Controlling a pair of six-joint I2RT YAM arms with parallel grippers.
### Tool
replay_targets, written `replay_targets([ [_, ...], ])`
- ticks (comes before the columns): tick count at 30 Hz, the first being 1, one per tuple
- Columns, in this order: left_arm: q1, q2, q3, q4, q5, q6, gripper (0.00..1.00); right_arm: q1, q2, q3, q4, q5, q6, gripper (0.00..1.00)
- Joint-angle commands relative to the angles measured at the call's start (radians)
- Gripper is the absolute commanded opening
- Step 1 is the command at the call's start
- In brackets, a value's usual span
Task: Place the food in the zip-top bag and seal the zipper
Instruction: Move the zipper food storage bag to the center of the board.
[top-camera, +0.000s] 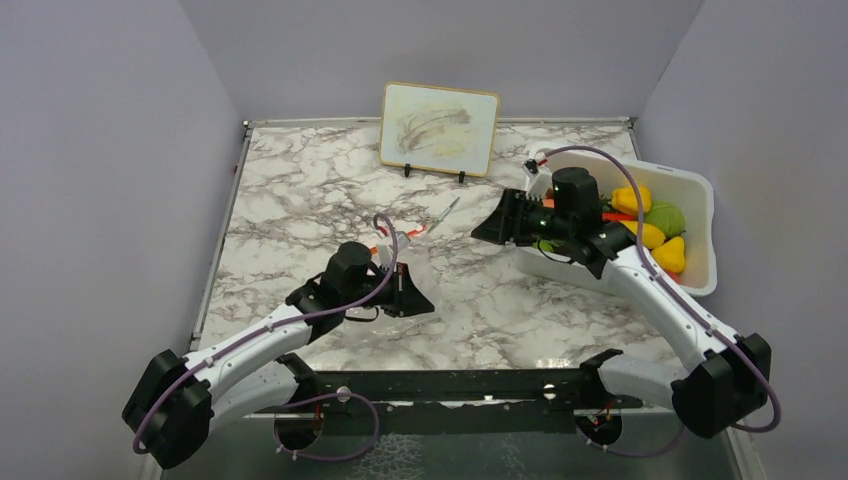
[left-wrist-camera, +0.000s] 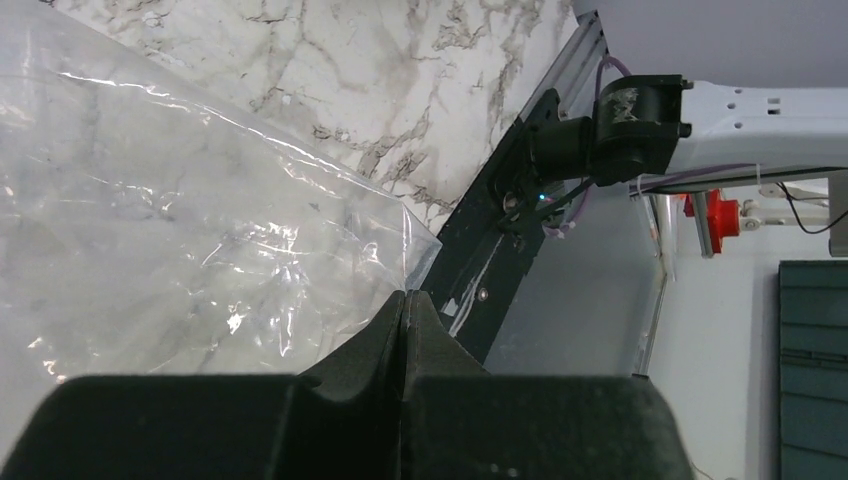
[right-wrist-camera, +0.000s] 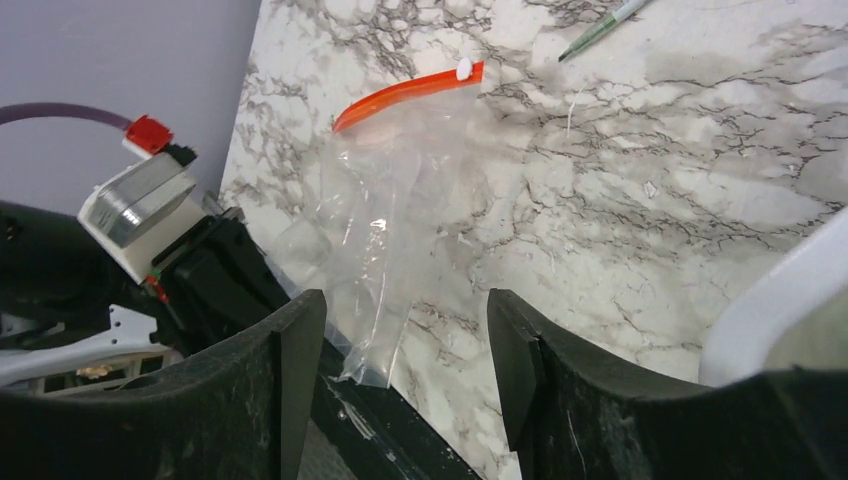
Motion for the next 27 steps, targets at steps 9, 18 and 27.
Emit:
replay_targets([
  [9, -0.008, -0.155, -0.086, 0.078, 0.028, -0.017, 0.0, 0.146, 0.278, 0.102, 0.14, 0.066, 0.04, 0.61],
  [18, -0.01, -0.234, -0.12, 0.053, 0.002, -0.016, 0.0, 0.164, 0.515, 0.272, 0.076, 0.118, 0.011, 0.61],
  [27, -0.01, -0.271, -0.065, -0.082, -0.123, 0.008, 0.35, 0.167, 0.668, 0.356, 0.053, 0.058, -0.197, 0.63],
])
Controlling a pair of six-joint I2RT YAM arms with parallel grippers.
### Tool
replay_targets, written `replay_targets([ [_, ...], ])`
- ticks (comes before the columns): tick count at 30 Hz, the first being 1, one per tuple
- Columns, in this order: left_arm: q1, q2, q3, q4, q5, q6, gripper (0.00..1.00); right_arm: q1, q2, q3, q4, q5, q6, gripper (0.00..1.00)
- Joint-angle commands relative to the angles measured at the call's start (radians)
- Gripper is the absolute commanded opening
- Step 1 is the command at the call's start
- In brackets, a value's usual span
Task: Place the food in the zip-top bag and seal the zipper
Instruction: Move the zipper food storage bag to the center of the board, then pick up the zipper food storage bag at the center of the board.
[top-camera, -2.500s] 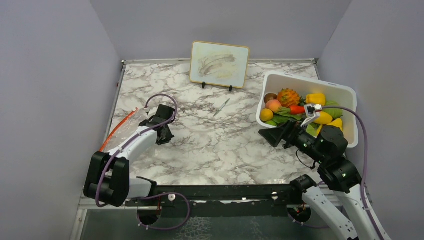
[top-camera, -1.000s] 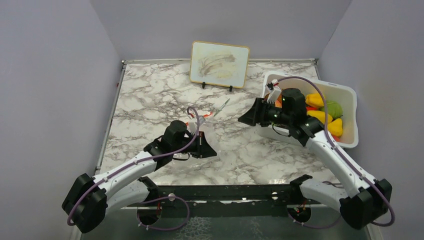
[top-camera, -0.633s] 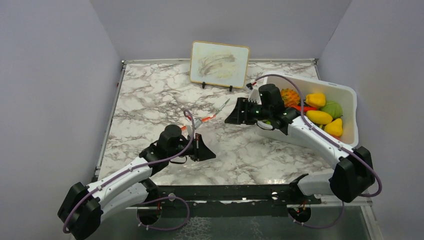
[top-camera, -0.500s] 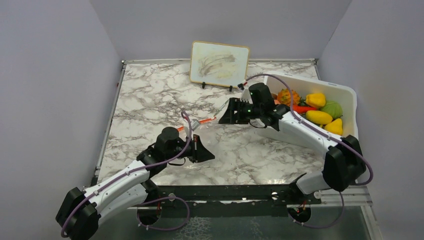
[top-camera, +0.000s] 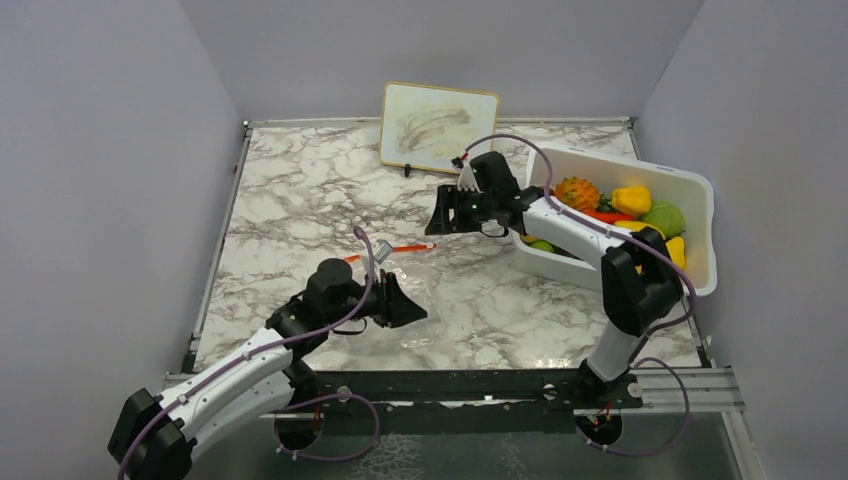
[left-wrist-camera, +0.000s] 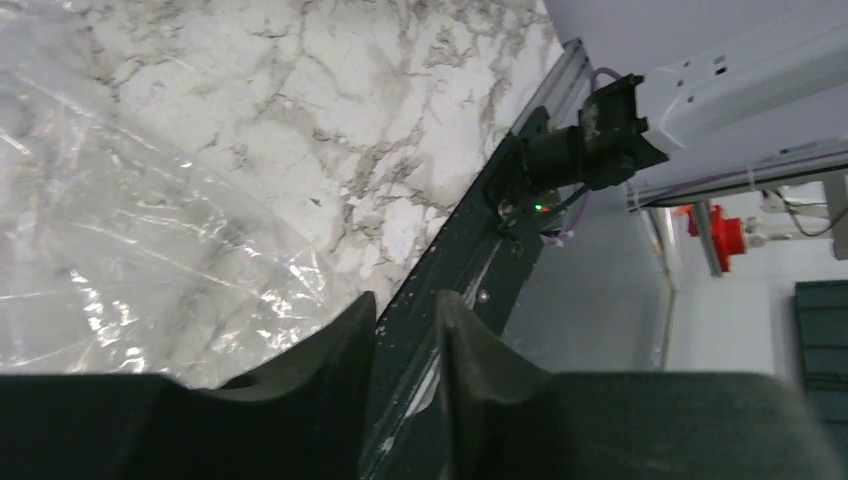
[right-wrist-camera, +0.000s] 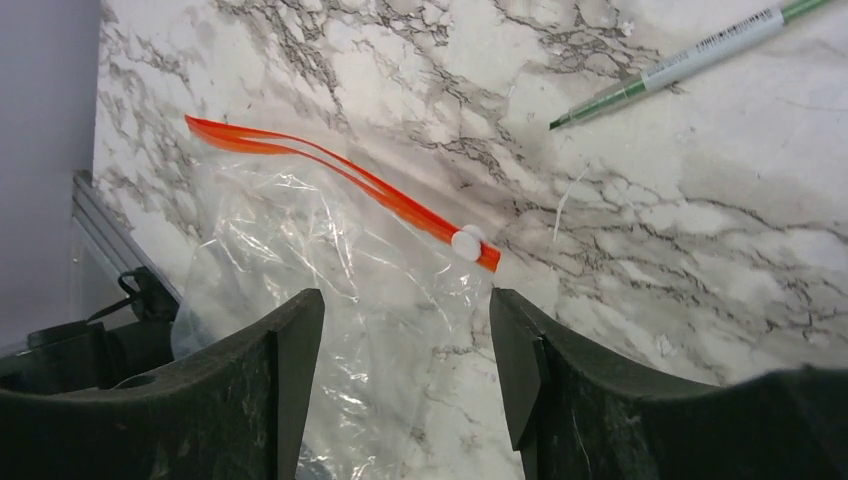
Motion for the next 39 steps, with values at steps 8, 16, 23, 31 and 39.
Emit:
replay_targets([
  [8, -0.004, -0.109, 0.209, -0.323, -0.237, 0.148, 0.85, 0.007, 0.184, 0.13, -0.025, -0.122, -0.238, 0.64],
  [16, -0.004, -0.216, 0.229, -0.396, -0.306, 0.186, 1.0, 0.007, 0.3, 0.219, -0.074, -0.207, -0.321, 0.77],
  [23, -0.003, -0.285, 0.197, -0.391, -0.358, 0.162, 1.0, 0.007, 0.37, 0.266, -0.12, -0.307, -0.373, 0.78],
  [31, -0.003, -0.319, 0.178, -0.403, -0.433, 0.14, 0.99, 0.007, 0.38, 0.252, -0.118, -0.35, -0.375, 0.49],
  [39, -0.003, -0.387, 0.188, -0.437, -0.501, 0.127, 0.97, 0.006, 0.277, 0.208, -0.072, -0.372, -0.345, 0.12],
])
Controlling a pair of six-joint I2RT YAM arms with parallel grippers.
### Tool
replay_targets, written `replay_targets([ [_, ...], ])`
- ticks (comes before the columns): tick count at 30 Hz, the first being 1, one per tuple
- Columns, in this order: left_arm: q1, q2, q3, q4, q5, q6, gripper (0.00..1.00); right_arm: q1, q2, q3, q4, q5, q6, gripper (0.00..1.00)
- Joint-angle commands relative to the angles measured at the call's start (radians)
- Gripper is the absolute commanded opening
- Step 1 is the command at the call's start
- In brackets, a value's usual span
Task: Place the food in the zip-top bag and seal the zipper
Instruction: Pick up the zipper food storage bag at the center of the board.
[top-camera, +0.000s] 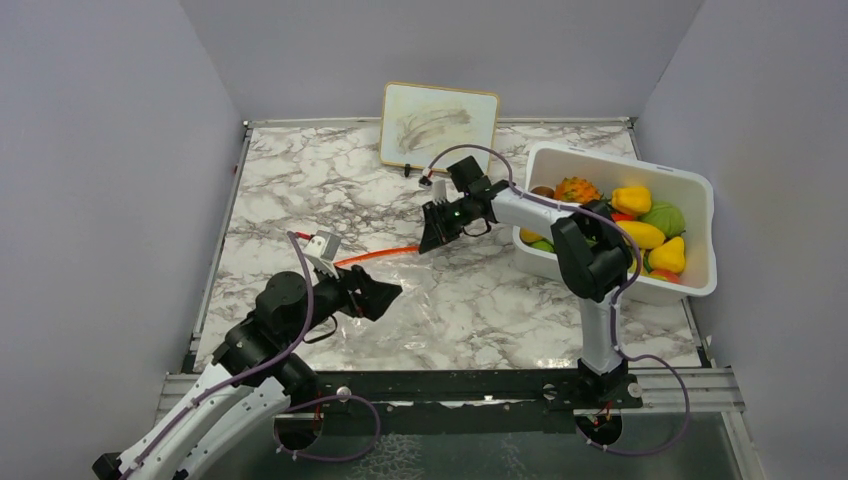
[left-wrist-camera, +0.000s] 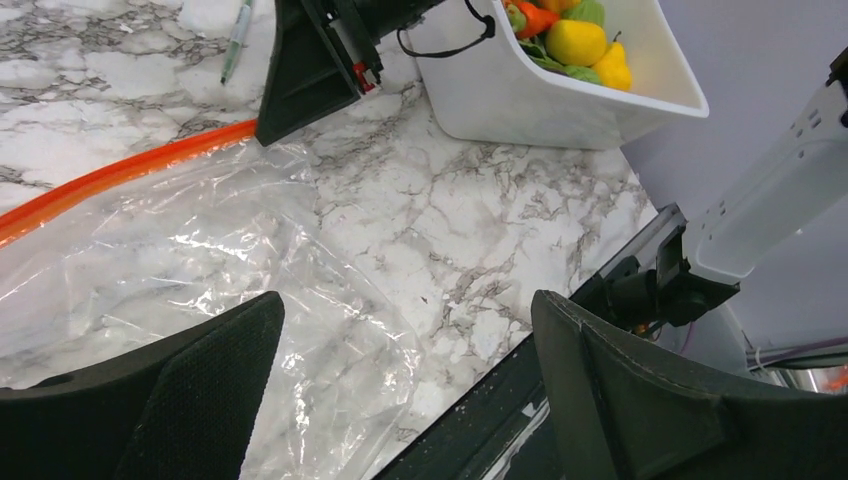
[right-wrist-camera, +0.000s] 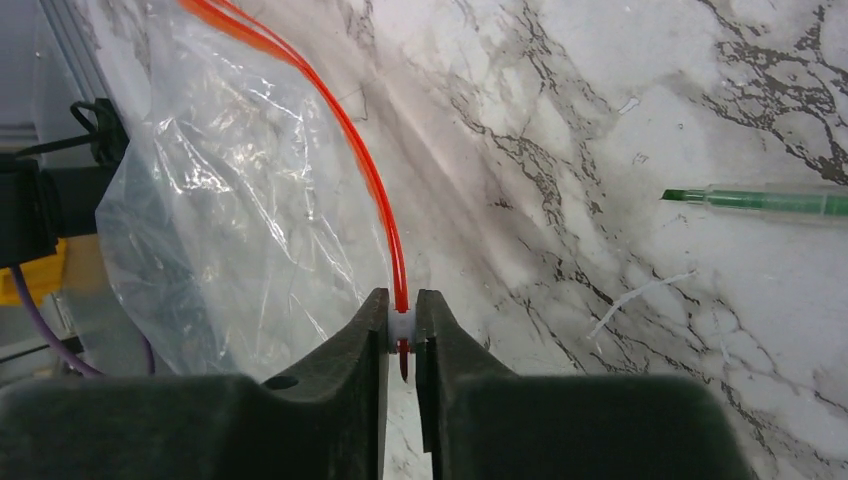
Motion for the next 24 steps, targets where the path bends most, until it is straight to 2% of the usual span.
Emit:
replay_targets([
  [1, -0.003, -0.053, 0.007, -0.021, -0.077, -0.023, 0.96, 0.006, -0.107, -0.041, 0.048, -0.055, 0.027, 0.08],
  [4, -0.004, -0.069, 0.004, -0.024, -0.093, -0.027, 0.99, 0.006, -0.187, -0.105, 0.089, -0.028, 0.055, 0.01],
  [11, -0.004, -0.018, 0.048, -0.048, -0.121, -0.009, 0.99, 0.006, -0.424, -0.272, 0.137, 0.057, 0.093, 0.01],
  [16, -0.003, 0.038, 0.074, -0.078, -0.22, 0.011, 0.99, 0.005, -0.587, -0.359, 0.116, 0.145, 0.091, 0.01],
  [24, -0.003, 0.193, 0.153, -0.075, -0.207, -0.017, 0.94, 0.006, -0.863, -0.414, 0.08, 0.538, 0.034, 0.01],
])
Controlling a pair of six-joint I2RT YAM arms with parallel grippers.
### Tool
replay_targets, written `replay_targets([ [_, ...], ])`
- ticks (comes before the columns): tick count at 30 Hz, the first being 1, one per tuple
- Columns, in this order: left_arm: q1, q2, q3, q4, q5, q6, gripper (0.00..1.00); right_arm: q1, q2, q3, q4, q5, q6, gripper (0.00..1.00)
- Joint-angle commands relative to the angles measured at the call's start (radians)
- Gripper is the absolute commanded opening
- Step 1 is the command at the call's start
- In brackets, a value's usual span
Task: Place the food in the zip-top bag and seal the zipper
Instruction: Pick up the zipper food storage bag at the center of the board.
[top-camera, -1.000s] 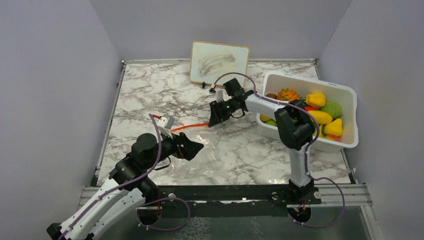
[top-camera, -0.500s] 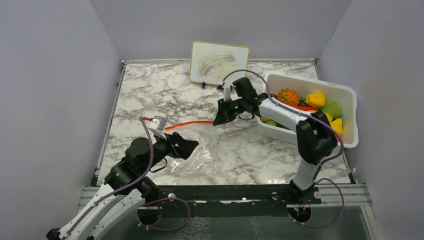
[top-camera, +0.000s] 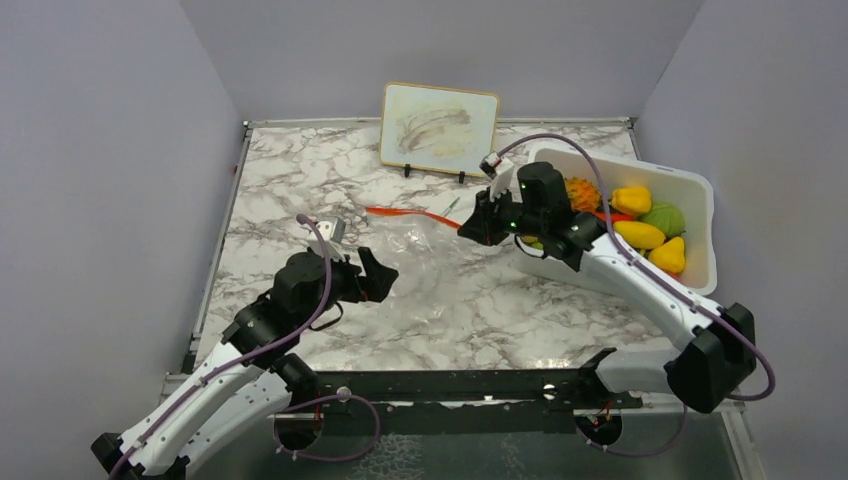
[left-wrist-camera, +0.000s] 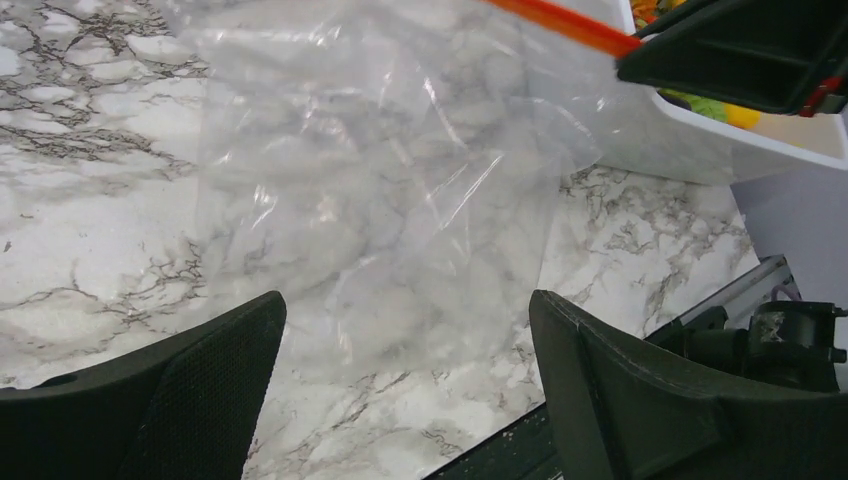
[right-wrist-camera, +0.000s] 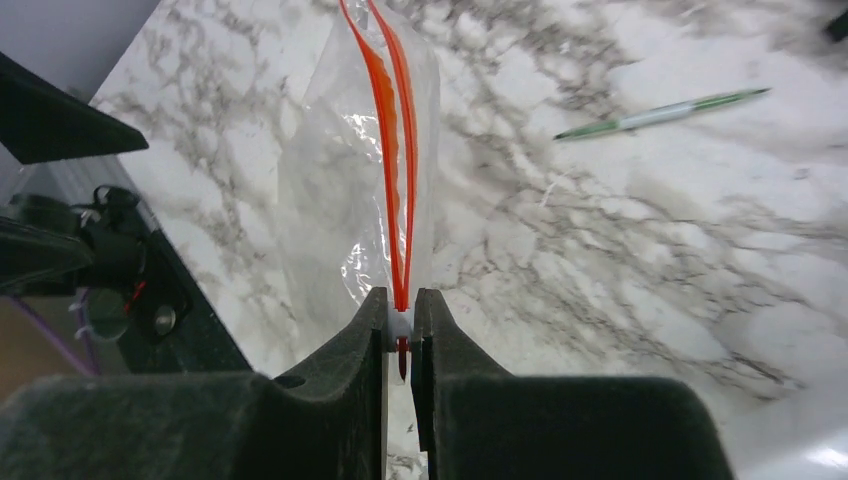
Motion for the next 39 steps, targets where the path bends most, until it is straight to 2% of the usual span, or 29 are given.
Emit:
replay_targets([
  [1, -0.004, 0.091, 0.088, 0.007, -0.022, -0.011, 0.94, 0.004, -0.145, -0.014, 0.021, 0.272, -0.058, 0.01],
  [8, -0.003, 0.134, 0.15, 0.082, -0.041, -0.046, 0.91, 0.004, -0.217, 0.025, 0.054, 0.429, -0.214, 0.01],
  [12, -0.003, 0.154, 0.152, 0.069, -0.045, -0.051, 0.89, 0.005, -0.263, -0.053, 0.118, 0.418, -0.253, 0.01],
  [15, -0.003, 0.159, 0.122, 0.06, -0.016, -0.095, 0.86, 0.017, -0.298, -0.113, 0.132, 0.401, -0.226, 0.01],
  [17, -0.003, 0.158, 0.106, 0.06, 0.015, -0.103, 0.78, 0.032, -0.316, -0.152, 0.121, 0.427, -0.17, 0.01],
  [19, -0.004, 0.149, 0.1, 0.048, 0.029, -0.088, 0.74, 0.05, -0.31, -0.176, 0.064, 0.448, -0.1, 0.01],
  [23, -0.003, 0.123, 0.102, -0.025, -0.001, -0.087, 0.75, 0.124, -0.295, -0.239, -0.006, 0.451, 0.009, 0.01],
  [28, -0.003, 0.089, 0.086, -0.029, -0.013, -0.129, 0.74, 0.197, -0.306, -0.302, -0.004, 0.419, 0.101, 0.01],
  [35, -0.003, 0.085, 0.081, 0.013, 0.044, -0.237, 0.72, 0.224, -0.279, -0.327, 0.052, 0.34, 0.181, 0.01],
  [39, -0.004, 0.097, 0.048, 0.085, 0.085, -0.252, 0.71, 0.236, -0.268, -0.342, 0.102, 0.309, 0.202, 0.01],
])
